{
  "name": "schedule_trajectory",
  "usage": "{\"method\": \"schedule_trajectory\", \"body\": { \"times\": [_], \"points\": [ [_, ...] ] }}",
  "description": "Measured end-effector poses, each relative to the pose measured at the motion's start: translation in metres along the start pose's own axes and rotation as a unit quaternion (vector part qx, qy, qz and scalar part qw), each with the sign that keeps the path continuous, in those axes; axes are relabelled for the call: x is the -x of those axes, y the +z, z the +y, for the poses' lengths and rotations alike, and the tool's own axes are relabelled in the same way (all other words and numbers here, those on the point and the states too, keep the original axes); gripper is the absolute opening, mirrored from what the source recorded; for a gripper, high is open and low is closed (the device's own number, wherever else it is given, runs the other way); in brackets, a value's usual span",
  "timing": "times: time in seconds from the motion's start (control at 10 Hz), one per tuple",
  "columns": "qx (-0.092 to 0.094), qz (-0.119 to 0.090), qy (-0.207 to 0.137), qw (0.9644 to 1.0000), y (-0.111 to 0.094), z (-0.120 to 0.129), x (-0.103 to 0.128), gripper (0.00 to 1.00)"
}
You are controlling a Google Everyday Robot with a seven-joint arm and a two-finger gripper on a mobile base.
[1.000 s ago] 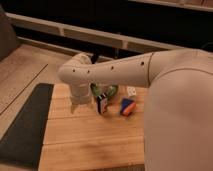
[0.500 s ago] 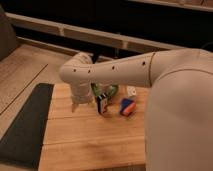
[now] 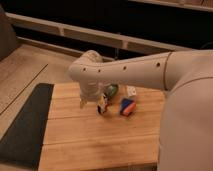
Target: Knock the eraser over
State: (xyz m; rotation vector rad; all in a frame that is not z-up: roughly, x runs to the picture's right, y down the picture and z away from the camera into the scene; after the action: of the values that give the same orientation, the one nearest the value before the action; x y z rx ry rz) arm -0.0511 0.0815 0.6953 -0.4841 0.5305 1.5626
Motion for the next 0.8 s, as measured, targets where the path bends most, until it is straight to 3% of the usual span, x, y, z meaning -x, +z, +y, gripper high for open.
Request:
{"method": "schedule_trajectory", "body": {
  "times": [0.5, 0.8],
  "points": [
    [-0.004, -0.011, 0.079, 0.9968, -0.006, -0.058, 0.0, 0.65],
    [-0.002, -0.01, 0.11, 0.9939, 0.0, -0.079, 0.0, 0.65]
  ]
}}
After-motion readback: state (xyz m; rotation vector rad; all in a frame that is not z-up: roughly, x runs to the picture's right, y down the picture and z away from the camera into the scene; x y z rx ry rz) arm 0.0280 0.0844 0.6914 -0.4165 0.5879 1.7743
